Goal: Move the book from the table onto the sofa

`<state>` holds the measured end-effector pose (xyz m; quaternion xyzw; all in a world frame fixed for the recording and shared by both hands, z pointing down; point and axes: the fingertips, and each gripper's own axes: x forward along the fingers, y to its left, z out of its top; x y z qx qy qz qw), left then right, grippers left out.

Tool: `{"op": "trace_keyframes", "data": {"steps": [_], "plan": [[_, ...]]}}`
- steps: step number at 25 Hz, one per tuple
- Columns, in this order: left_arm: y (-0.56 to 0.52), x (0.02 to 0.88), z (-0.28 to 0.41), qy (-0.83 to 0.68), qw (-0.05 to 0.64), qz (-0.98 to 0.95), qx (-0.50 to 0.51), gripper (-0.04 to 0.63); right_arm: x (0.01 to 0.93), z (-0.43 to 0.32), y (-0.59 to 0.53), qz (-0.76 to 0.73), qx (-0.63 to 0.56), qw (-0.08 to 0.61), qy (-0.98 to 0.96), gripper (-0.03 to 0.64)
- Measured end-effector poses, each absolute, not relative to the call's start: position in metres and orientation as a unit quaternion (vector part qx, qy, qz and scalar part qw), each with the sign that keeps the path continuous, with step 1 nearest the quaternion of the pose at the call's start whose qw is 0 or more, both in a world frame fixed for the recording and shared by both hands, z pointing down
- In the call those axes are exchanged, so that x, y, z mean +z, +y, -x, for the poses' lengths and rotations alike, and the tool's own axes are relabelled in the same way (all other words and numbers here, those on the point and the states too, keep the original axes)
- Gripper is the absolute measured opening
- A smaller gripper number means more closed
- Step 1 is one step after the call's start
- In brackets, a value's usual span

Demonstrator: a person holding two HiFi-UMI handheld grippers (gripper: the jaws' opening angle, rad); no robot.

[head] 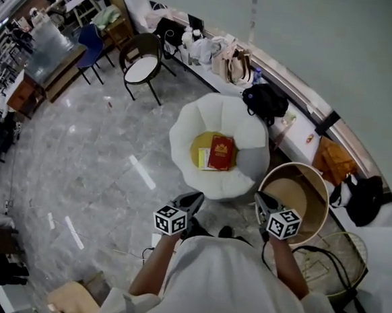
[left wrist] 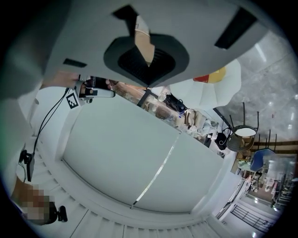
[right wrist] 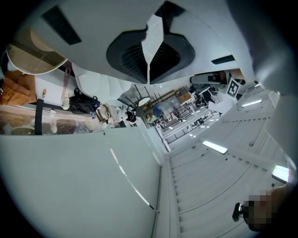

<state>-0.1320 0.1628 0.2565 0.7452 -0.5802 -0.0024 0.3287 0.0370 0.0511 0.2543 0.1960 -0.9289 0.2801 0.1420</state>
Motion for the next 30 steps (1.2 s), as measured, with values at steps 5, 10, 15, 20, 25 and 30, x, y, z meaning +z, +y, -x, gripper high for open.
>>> {"op": "trace_keyframes", "data": {"steps": [5, 10, 15, 20, 25, 30], "plan": [[0.168, 0.241, 0.146, -0.582, 0.315, -0.75, 0.005, 0.002, 0.228, -0.036, 0.051, -0.206, 0.264, 0.119, -0.935, 0.04], [0.176, 0.232, 0.157, -0.577, 0.312, -0.755, 0.005, 0.002, 0.221, -0.024, 0.057, -0.223, 0.273, 0.105, -0.93, 0.04], [0.182, 0.23, 0.166, -0.573, 0.311, -0.758, 0.004, 0.002, 0.216, -0.011, 0.065, -0.225, 0.267, 0.103, -0.931, 0.04], [0.185, 0.23, 0.172, -0.564, 0.311, -0.765, 0.009, 0.002, 0.215, -0.006, 0.072, -0.234, 0.266, 0.103, -0.929, 0.04], [0.182, 0.231, 0.174, -0.554, 0.314, -0.771, 0.015, 0.002, 0.215, -0.002, 0.074, -0.235, 0.263, 0.109, -0.929, 0.04], [0.175, 0.229, 0.178, -0.554, 0.312, -0.772, 0.017, 0.002, 0.213, 0.0, 0.071, -0.233, 0.259, 0.112, -0.931, 0.04]]}}
